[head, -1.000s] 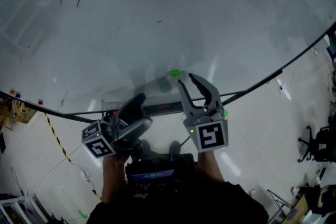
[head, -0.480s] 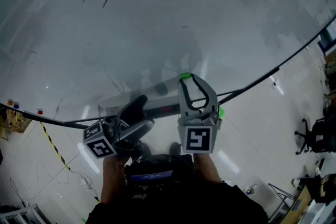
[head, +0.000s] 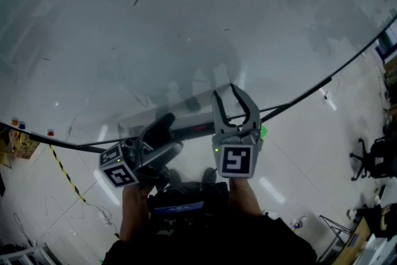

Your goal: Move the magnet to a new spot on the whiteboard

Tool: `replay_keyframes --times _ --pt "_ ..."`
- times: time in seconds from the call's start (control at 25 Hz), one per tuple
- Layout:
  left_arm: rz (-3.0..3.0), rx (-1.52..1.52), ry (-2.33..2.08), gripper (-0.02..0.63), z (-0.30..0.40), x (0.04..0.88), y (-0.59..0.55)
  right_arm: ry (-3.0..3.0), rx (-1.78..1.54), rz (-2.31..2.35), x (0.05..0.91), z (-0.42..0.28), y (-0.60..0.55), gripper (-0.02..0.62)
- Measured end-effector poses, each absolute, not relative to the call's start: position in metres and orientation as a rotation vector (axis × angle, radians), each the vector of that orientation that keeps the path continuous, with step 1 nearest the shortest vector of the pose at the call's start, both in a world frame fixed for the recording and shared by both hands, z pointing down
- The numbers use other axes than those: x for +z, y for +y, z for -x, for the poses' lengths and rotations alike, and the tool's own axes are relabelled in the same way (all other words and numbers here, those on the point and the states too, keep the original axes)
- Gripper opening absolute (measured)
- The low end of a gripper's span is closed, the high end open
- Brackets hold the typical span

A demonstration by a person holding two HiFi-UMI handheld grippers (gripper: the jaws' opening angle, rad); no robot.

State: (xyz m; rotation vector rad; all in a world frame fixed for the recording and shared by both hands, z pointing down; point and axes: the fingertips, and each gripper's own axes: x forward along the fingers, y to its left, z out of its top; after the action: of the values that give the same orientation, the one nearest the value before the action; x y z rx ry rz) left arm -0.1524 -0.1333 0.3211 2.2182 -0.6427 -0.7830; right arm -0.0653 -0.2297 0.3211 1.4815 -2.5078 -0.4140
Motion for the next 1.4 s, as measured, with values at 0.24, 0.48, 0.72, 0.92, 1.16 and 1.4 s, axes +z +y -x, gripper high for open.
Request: replay_keyframes --times 0.24,0.48,0.72,0.92,1.16,1.4 --pt "-2.247 -0.801 -0.657 0.440 0.147 0.317 -0.145 -2.650 -0.230 -1.599 0.300 -0.020 -0.258 0.184" --pt "-2.237 -0.735 -0.688 0.440 0.148 0.340 -0.139 -2.640 0.138 -1.712 0.367 -0.097 -0.245 0.184" --pt "-2.225 -0.676 -0.667 0.440 0.107 0.350 -0.140 -2.572 0.383 -1.593 0.468 -0.115 -0.242 0.183" --pt "-2.190 -0.653 -0.702 0.440 0.098 0.362 -0.138 -2.339 0.404 -1.283 0.592 -0.081 -0.235 0.184" --pt "-2.135 -0.665 -0.758 0.440 0.105 0.373 -0.131 -2.199 0.468 -1.040 0.700 -0.037 -0.230 0.184" --pt "-2.123 -0.686 -0.841 0.440 0.124 0.377 -0.129 -2.096 0.390 -1.019 0.733 -0.024 -0.248 0.184"
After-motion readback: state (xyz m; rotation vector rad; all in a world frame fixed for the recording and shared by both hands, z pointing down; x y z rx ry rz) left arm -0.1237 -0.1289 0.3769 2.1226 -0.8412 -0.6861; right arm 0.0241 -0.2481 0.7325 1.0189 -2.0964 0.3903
